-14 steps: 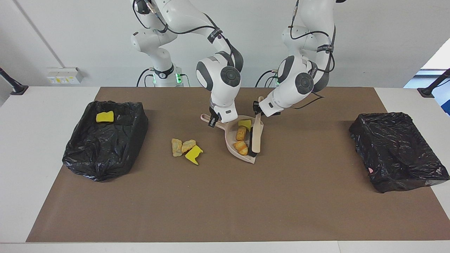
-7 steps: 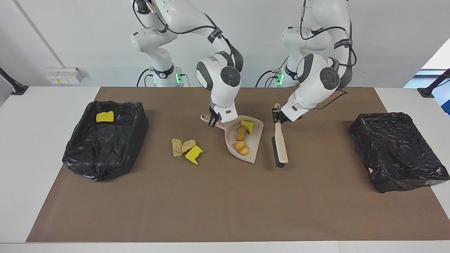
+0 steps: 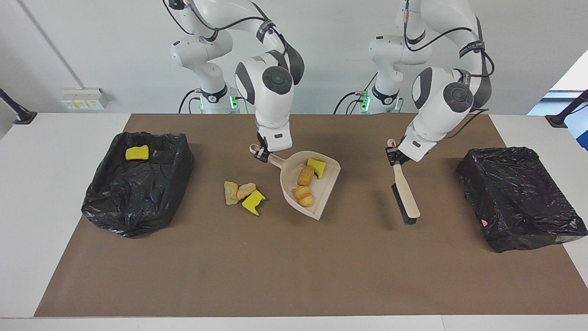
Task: Sweep and dump trash in bin
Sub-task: 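Carry the loaded dustpan to the black bag with the right gripper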
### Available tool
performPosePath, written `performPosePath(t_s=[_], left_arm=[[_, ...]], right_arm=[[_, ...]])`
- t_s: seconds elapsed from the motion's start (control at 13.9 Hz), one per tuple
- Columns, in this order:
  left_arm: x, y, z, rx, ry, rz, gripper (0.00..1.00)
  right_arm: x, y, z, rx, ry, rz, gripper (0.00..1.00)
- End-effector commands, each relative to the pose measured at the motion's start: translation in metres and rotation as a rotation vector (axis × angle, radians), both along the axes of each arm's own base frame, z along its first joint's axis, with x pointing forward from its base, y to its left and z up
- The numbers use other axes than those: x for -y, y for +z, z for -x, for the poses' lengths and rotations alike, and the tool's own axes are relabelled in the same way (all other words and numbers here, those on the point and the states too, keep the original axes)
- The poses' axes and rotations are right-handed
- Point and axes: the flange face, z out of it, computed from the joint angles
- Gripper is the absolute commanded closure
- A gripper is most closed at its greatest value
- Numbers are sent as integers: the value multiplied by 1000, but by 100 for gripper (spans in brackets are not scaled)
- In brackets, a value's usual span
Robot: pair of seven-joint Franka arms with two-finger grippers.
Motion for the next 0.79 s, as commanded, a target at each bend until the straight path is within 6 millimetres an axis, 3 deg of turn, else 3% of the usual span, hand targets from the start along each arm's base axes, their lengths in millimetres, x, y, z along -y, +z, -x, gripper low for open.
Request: performPosePath(t_s=[0.0,0.07,0.36,0.58,0.72], left_arm=[[6,2,21,6,0,-31,100],[13,-2,32,11,13,-37,100],[87,-22,107,52,27,-63,100],[161,-33,159,59,8,-81,100],[191,-48,195,78,4,-74,100]], right_arm=[[37,37,1,21,-64,-11,100],[52,49,0,24,-83,-12,100],[135,101,1,49,-179,-12,100],[210,125,0,14,-194,-11,100],[259,132,5,-5,-231,-6,100]])
